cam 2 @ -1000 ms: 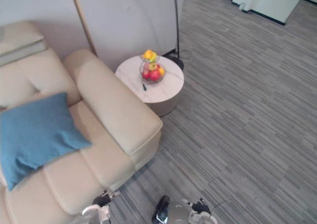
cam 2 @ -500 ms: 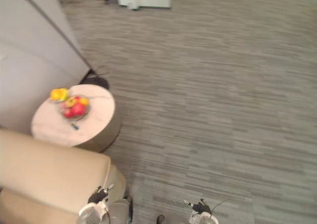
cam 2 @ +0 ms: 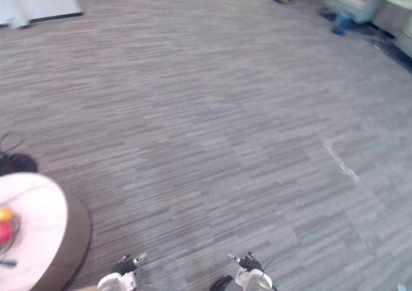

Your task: Pick up cushions and gather them together orderly.

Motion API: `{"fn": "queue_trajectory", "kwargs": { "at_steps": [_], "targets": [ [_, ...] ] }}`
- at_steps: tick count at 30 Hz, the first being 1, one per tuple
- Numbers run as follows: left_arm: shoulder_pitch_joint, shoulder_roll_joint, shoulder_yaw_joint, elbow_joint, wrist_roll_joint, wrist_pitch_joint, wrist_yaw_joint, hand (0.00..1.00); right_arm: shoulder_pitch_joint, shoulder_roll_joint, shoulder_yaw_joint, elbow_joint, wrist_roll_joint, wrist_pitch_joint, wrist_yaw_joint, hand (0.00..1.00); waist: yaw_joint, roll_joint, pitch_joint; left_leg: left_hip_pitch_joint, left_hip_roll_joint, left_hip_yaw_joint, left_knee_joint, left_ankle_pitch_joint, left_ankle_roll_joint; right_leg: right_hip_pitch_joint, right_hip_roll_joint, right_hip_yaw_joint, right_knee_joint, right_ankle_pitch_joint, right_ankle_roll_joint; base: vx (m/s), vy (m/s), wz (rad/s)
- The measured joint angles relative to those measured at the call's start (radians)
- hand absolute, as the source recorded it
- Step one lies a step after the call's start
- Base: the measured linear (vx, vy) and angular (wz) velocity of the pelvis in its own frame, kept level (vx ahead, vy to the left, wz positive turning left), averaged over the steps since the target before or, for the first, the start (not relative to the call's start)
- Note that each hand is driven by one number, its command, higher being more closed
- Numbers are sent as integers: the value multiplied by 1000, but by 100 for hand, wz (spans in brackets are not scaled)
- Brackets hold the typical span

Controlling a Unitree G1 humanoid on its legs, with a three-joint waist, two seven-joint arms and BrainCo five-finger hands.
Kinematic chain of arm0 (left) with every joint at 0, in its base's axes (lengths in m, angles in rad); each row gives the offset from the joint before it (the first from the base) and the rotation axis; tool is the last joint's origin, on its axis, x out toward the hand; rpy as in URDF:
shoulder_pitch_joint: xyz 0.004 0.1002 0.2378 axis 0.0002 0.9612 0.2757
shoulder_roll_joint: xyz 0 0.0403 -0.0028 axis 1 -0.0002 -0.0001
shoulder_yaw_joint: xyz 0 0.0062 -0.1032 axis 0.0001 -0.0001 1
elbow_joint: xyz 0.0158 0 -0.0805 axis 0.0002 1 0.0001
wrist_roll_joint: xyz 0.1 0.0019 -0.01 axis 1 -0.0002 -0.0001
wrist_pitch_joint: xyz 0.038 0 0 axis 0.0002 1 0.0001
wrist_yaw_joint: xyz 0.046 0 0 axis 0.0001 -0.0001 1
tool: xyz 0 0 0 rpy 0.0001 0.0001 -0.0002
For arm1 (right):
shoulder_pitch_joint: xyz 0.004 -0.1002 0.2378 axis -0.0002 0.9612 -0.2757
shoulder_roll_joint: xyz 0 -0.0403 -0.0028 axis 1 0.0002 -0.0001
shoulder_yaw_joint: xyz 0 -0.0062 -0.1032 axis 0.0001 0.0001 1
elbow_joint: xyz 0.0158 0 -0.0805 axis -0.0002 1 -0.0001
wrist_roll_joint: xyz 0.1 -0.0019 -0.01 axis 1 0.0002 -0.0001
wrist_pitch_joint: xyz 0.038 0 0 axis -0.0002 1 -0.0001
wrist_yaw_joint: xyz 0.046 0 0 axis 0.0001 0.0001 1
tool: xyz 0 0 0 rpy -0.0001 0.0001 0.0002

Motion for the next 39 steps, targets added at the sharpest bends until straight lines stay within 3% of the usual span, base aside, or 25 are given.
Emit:
{"fn": "queue_trajectory", "kwargs": {
  "at_steps": [2,3,4,5,7,9,11,13,15,16,17,18,20,21,24,25,26,27,28,29,32,33,34,36,39],
  "targets": [
    [-19,-23,6,-6,0,-1,0,0,19,-26,-35,3,9,5,-4,0,-7,28,15,-63,63,-48,215,9,-12,35,43,35,-35,-21,-4,203,-232,-52],
    [-25,-27,18,-19,-2,-3,-2,0,37,-27,-34,1,14,5,-5,0,-6,22,34,-135,113,-117,426,27,26,74,69,45,-51,-40,-10,172,-217,-50],
    [-24,-29,31,-34,-5,-4,-1,0,47,-24,-34,1,37,5,-8,0,-2,23,44,-186,123,-183,553,3,36,101,83,61,-53,-56,-13,150,-155,-61],
    [-21,-26,36,-48,-9,-8,0,0,54,-14,-33,1,54,5,-14,0,3,17,54,-248,98,-252,638,-46,14,127,98,90,-56,-87,-27,171,-100,-78],
    [-20,-25,34,-72,-14,-9,0,0,51,-7,-40,-2,78,5,-22,0,6,4,63,-350,39,-300,579,-82,-9,155,112,132,-71,-100,-22,194,-80,-88],
    [-15,-27,36,-96,-13,-11,0,0,51,1,-44,-10,79,5,-24,0,20,-3,68,-409,-28,-322,400,-79,-6,173,124,200,-86,-113,-8,268,-5,-95],
    [-2,-42,48,-116,-11,-11,1,0,53,0,-44,-37,79,6,-27,0,55,3,63,-433,-77,-378,180,-22,-6,182,145,281,-97,-127,16,278,66,-136],
    [18,-50,79,-133,-12,-12,0,0,48,19,-45,-44,78,6,-28,0,72,-2,33,-426,-100,-428,163,86,36,191,156,384,-98,-144,54,432,149,-151],
    [21,-24,85,-128,2,-5,0,0,78,50,-31,-78,76,6,-29,0,70,-64,-2,-383,-121,-353,147,22,46,183,111,444,-50,-162,95,516,91,-108],
    [14,-20,84,-124,11,-4,1,0,84,52,-18,-83,74,5,-27,0,78,-79,0,-334,-127,-303,147,-13,47,126,72,495,117,-160,121,498,104,-105],
    [10,-13,67,-115,26,-1,1,0,84,55,-12,-87,69,6,-26,0,76,-78,3,-287,-130,-275,147,-42,50,49,38,522,328,-112,190,573,156,-90],
    [1,-6,41,-110,35,9,1,0,85,57,-12,-120,68,7,-21,0,52,-70,19,-208,-130,-259,142,-77,55,-29,-2,529,546,-66,222,449,129,-40],
    [-3,-7,12,-107,37,14,1,0,88,50,-13,-117,67,4,-20,0,26,-58,24,-121,-124,-247,101,-89,56,-72,-30,483,622,-78,199,427,58,-9],
    [-7,-13,-3,-106,37,13,0,0,83,46,-18,-117,68,4,-18,0,26,-53,25,-61,-115,-228,42,-88,54,-94,-35,431,581,-99,160,402,25,-15],
    [-19,-24,-35,-85,38,13,1,0,55,38,-36,-108,69,3,-13,0,0,-31,22,36,-73,-204,-65,-80,41,-178,11,345,305,-92,105,481,-68,-25],
    [-20,-21,-46,-76,39,13,1,0,49,33,-36,-103,69,2,-12,0,-11,-27,25,44,-63,-205,-71,-80,41,-196,33,349,215,-59,92,471,-154,-13],
    [-18,-12,-59,-63,40,13,0,0,51,27,-38,-83,69,2,-12,0,-15,-33,22,63,-72,-210,-72,-80,41,-200,77,377,42,51,68,536,-191,-12],
    [-21,0,-55,-58,45,13,-1,0,57,26,-54,-53,68,4,-12,0,-16,-53,19,78,-82,-229,-55,-81,38,-194,97,417,-32,177,-5,668,-250,-17],
    [-23,-14,-49,-42,57,16,1,0,52,7,-79,-33,73,7,-11,0,-18,-17,24,87,-53,-258,-10,-79,20,-177,112,413,2,149,0,688,-278,-25],
    [-19,-32,-34,-44,60,13,0,0,53,-2,-104,-32,69,7,-14,0,-19,3,24,47,-35,-289,123,-36,-36,-145,126,419,-1,101,-5,546,-247,-35],
    [-25,-68,30,-61,60,14,1,0,65,-8,-99,-55,74,9,-22,0,-16,44,36,-141,32,-350,598,132,-42,-14,186,443,-70,46,-25,475,-178,-38],
    [-25,-69,33,-71,60,14,1,0,66,-2,-93,-62,75,10,-22,0,-11,47,40,-169,35,-349,666,111,-30,22,197,455,-89,36,-28,612,-144,-58],
    [-25,-65,22,-98,60,11,-1,0,68,0,-88,-67,77,13,-22,0,0,34,47,-232,20,-335,753,52,-11,96,202,484,-124,12,-35,579,-100,-65],
    [-22,-55,-14,-127,67,8,-1,0,57,-2,-86,-53,77,17,-28,0,5,19,51,-325,-6,-285,727,-10,11,179,202,527,-188,4,-35,496,-53,-87],
    [-24,-52,-46,-142,77,-1,0,0,14,-2,-116,-37,78,16,-37,0,26,18,50,-419,-72,-263,337,-24,19,262,195,620,-276,-9,-9,383,34,-88]
  ]
}}
